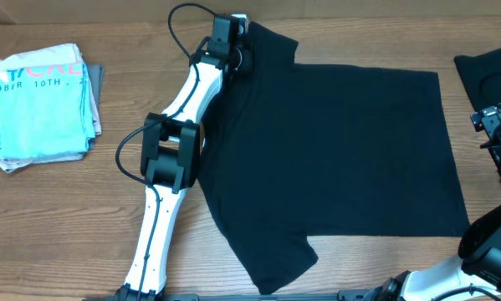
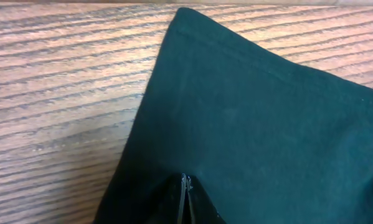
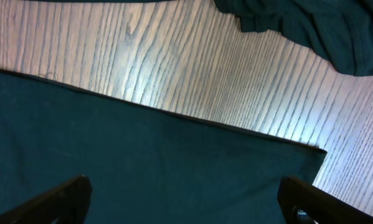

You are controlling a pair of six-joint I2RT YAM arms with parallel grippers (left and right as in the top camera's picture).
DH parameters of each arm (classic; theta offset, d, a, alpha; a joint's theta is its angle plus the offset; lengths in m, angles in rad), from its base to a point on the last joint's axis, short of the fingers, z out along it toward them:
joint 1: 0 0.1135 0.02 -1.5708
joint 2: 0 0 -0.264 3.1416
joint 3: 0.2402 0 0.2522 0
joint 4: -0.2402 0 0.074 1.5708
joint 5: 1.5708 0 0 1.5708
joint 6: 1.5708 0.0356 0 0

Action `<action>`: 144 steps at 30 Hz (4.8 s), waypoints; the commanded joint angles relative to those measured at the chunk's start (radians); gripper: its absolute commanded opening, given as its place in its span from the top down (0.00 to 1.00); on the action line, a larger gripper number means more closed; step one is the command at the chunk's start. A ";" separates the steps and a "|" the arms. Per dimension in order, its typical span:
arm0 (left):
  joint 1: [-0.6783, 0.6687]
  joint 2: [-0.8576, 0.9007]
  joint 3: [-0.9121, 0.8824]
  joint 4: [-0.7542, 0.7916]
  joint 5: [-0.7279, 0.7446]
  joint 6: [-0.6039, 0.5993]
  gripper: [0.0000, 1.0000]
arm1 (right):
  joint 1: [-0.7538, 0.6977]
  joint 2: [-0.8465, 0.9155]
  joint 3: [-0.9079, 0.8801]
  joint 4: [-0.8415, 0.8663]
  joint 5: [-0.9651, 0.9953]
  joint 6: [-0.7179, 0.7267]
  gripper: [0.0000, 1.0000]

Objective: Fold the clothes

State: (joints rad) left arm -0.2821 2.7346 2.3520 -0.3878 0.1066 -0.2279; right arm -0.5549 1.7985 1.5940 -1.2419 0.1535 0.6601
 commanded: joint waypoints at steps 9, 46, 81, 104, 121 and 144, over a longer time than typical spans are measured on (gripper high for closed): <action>0.074 0.059 0.012 -0.054 -0.192 -0.018 0.96 | 0.005 -0.007 0.016 0.003 0.001 -0.003 0.00; -0.001 0.042 0.220 -0.251 -0.085 0.093 0.96 | 0.005 -0.007 0.016 0.003 0.002 -0.003 0.00; 0.149 0.008 0.169 -0.184 -0.097 0.087 0.70 | 0.005 -0.007 0.016 0.003 0.002 -0.003 0.00; -0.101 -0.593 0.552 -1.260 -0.223 -0.066 0.40 | 0.005 -0.007 0.016 0.003 0.001 -0.003 0.00; -0.425 -0.901 0.299 -1.302 -0.117 -0.100 0.26 | 0.005 -0.007 0.016 0.003 0.001 -0.003 0.00; -0.405 -0.962 -0.486 -1.105 -0.145 -0.235 0.26 | 0.005 -0.007 -0.040 -0.121 -0.148 -0.148 0.23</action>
State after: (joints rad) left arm -0.7044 1.7752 1.9121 -1.5127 -0.0128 -0.4175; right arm -0.5545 1.7985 1.5890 -1.3731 0.0040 0.5781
